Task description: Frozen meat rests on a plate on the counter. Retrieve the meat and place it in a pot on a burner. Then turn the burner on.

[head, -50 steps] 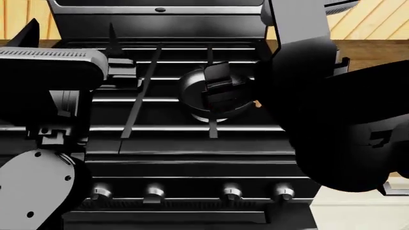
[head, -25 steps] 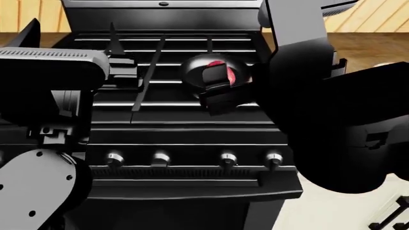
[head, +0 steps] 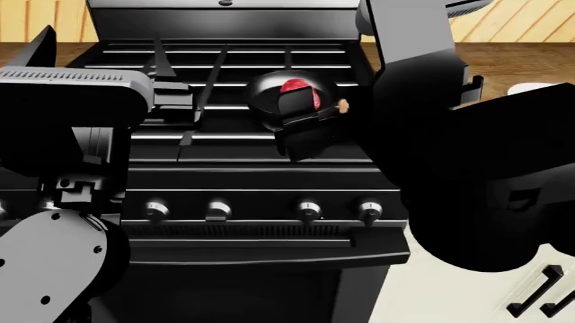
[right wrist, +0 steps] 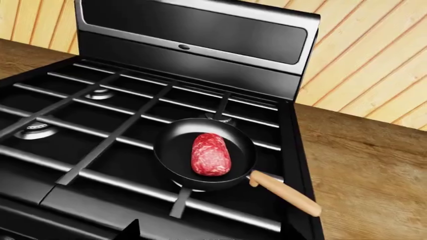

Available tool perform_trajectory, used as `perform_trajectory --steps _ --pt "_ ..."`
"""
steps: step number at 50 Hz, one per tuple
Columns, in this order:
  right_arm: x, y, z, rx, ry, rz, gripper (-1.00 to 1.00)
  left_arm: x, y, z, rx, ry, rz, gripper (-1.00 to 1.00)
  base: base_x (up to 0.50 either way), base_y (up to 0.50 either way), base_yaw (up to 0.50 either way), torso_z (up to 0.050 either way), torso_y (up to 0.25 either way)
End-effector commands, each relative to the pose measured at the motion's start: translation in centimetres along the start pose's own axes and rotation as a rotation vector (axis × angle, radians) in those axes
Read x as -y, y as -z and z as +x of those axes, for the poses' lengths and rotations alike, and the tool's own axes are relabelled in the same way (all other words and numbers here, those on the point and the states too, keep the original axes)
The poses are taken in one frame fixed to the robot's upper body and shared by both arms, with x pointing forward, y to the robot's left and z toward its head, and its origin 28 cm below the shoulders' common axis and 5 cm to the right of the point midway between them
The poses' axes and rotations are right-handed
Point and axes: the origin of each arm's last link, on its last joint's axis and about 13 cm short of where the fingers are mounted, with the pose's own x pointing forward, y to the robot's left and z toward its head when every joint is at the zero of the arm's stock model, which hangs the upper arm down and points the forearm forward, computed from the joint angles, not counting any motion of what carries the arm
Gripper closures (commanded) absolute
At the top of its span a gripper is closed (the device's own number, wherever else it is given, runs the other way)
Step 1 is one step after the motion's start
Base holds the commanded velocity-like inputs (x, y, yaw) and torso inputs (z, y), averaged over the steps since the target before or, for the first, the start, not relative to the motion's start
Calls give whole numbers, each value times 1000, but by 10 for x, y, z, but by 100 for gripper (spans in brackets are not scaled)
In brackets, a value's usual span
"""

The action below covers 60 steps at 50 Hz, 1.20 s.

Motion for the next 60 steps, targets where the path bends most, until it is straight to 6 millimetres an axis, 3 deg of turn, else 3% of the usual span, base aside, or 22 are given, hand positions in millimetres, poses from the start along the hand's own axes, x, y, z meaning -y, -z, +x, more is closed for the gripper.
perform_trajectory --steps 1,22,30,44,48,60 --pt "0 0 0 9 -2 0 -100 0 0 0 1 2 1 -100 -8 -168 0 0 0" --pt "-1 3 1 -10 1 -3 -100 -1 0 -3 1 4 3 -100 -5 -96 0 0 0" --pt "0 29 1 -127 7 17 -100 -1 0 -3 0 4 2 -100 0 0 0 0 0" --pt "-9 63 -38 -147 -19 113 -100 0 0 -2 1 8 -1 -100 0 0 0 0 0" --pt "-9 87 -44 -194 10 166 -100 2 1 -1 -1 12 -3 -100 0 0 0 0 0" --pt "-9 90 -45 -201 14 173 -100 2 2 -1 -2 13 -4 -100 0 0 0 0 0"
